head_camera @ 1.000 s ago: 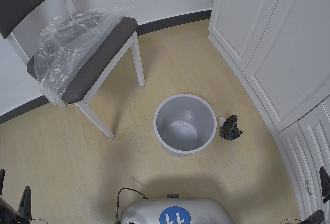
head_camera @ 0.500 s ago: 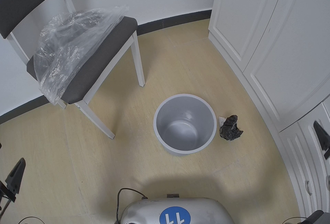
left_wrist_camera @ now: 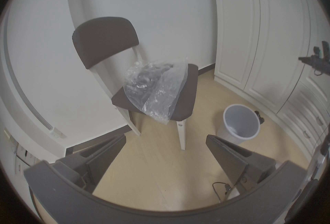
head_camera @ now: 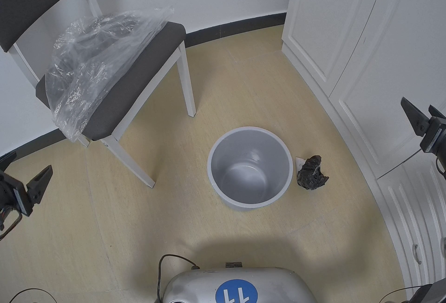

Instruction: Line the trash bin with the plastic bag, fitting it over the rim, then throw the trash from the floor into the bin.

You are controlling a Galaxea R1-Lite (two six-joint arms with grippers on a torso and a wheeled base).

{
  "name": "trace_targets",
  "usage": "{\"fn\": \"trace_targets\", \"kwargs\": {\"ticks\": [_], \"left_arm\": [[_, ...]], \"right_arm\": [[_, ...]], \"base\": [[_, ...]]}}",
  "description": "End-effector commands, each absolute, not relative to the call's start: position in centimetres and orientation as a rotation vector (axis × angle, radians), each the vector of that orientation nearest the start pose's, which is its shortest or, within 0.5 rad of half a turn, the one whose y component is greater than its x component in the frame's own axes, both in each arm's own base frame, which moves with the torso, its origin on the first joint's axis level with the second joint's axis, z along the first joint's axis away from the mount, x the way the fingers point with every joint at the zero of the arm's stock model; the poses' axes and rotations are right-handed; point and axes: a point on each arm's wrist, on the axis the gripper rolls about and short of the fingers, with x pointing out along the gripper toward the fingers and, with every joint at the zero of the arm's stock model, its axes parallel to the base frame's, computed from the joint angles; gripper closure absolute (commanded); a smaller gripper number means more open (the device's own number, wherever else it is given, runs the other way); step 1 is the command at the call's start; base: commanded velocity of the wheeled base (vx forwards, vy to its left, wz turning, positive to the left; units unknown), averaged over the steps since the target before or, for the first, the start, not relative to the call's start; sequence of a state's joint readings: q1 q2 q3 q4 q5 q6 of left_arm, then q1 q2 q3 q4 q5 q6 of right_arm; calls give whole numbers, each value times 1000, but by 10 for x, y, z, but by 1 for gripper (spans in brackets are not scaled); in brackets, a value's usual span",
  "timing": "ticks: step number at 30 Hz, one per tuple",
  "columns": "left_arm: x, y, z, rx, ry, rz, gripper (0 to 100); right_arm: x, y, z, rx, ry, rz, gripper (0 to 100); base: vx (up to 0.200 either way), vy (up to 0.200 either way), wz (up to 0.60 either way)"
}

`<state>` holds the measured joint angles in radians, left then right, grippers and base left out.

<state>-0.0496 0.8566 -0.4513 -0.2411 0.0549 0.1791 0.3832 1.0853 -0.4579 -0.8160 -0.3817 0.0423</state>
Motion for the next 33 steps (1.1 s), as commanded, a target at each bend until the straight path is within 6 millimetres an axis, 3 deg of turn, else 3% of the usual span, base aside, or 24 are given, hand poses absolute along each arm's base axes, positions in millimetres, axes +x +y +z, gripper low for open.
{"fn": "trace_targets", "kwargs": {"ticks": [1,5,9,21,26,33], "left_arm": [[125,-4,199,211,276,5,0],[136,2,192,321,322,39,0],[147,5,190,361,291,59,0],[188,-1,167,361,243,38,0],[206,1,169,360,165,83,0],[223,2,157,364,175,121,0]], "right_arm": [[150,66,241,133,-150,58,0],[146,61,238,116,-159,42,0],[137,55,249,118,-215,30,0],[120,47,263,110,-295,24,0],[120,47,263,108,-295,24,0],[119,46,264,107,-302,24,0]], "base": [[0,0,0],[0,0,0],[0,0,0],[0,0,0],[0,0,0],[0,0,0]]}}
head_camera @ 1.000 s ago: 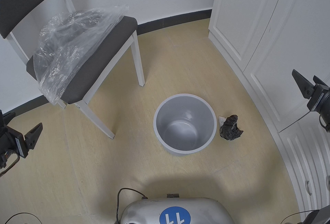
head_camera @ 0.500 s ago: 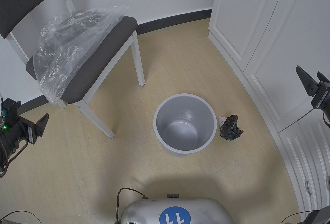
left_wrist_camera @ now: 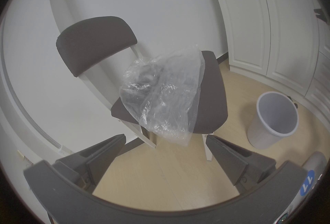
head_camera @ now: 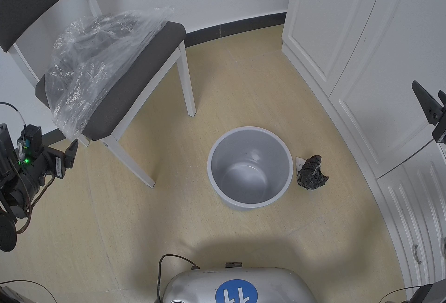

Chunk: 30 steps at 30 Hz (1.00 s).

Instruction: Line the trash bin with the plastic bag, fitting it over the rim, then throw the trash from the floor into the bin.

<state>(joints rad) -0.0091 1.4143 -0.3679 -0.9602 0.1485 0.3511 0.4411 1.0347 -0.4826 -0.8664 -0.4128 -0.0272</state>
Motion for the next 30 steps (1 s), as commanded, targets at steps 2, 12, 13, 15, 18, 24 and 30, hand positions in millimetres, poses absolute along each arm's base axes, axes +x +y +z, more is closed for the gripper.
{"fn": "trace_targets", "kwargs": {"ticks": [2,12,13,15,18,24,30], "left_arm": [[229,2,157,364,156,127,0],[245,11,166,353,64,230,0],[245,13,167,352,51,242,0],[245,20,168,352,42,270,0],[245,34,170,347,27,327,0],[237,52,177,340,-59,412,0],[235,53,180,346,-111,393,0]], "right_arm": [[119,46,267,110,-309,24,0],[117,45,266,109,-313,35,0],[117,45,266,110,-314,33,0],[116,45,267,111,-319,35,0],[116,45,267,110,-319,34,0],[115,44,266,100,-317,33,0],[113,44,266,95,-323,52,0]], "base": [[0,0,0],[0,0,0],[0,0,0],[0,0,0],[0,0,0],[0,0,0],[0,0,0]]}}
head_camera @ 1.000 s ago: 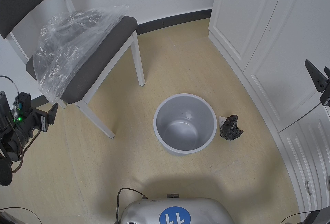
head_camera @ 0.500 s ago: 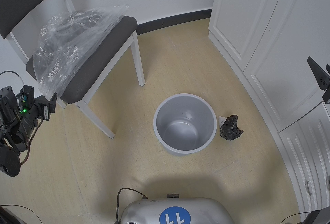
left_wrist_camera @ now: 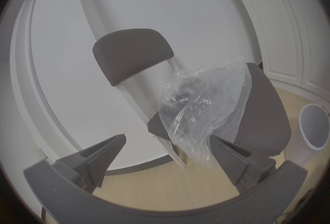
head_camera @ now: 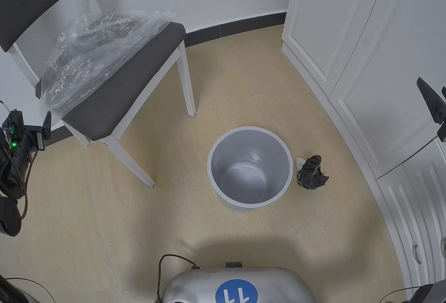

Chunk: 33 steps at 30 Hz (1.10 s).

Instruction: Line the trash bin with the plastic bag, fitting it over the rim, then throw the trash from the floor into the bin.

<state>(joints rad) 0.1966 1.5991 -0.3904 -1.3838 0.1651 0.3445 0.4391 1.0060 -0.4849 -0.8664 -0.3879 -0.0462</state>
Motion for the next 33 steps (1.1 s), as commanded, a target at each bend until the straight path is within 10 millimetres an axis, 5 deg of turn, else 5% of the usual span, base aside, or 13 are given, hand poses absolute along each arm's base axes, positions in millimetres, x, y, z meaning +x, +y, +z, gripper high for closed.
{"fn": "trace_targets", "kwargs": {"ticks": [1,22,33], "left_arm": [[236,52,181,348,-113,385,0],[274,44,158,357,-99,336,0],[272,46,150,386,-87,344,0]], "right_arm": [[113,44,266,94,-322,52,0],[111,43,267,96,-332,54,0],[111,44,266,91,-327,77,0]], "base": [[0,0,0],[0,0,0],[0,0,0]]}}
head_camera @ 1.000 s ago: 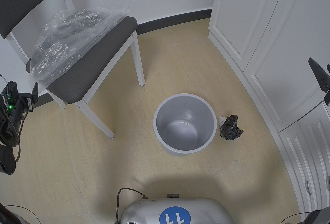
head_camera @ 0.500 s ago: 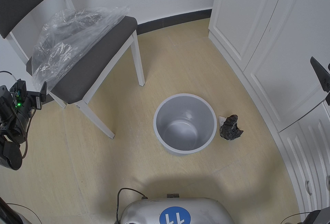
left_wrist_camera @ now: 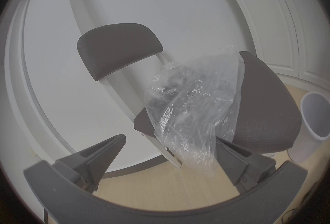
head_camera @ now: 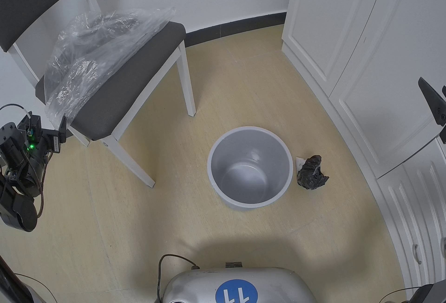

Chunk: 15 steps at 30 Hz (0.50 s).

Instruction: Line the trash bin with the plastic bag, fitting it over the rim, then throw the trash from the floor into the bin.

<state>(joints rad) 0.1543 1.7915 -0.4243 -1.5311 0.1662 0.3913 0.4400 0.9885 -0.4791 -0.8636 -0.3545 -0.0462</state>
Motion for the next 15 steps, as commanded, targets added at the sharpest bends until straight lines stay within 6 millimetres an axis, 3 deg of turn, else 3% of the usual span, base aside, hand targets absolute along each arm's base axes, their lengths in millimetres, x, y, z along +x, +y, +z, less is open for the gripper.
{"fn": "trace_targets", "kwargs": {"ticks": [1,15], "left_arm": [[272,46,149,388,-82,343,0],[285,49,162,385,-144,366,0]], "right_arm": [[112,44,266,90,-326,78,0],[113,45,265,89,-322,78,0]], "base": [[0,0,0],[0,0,0]]}}
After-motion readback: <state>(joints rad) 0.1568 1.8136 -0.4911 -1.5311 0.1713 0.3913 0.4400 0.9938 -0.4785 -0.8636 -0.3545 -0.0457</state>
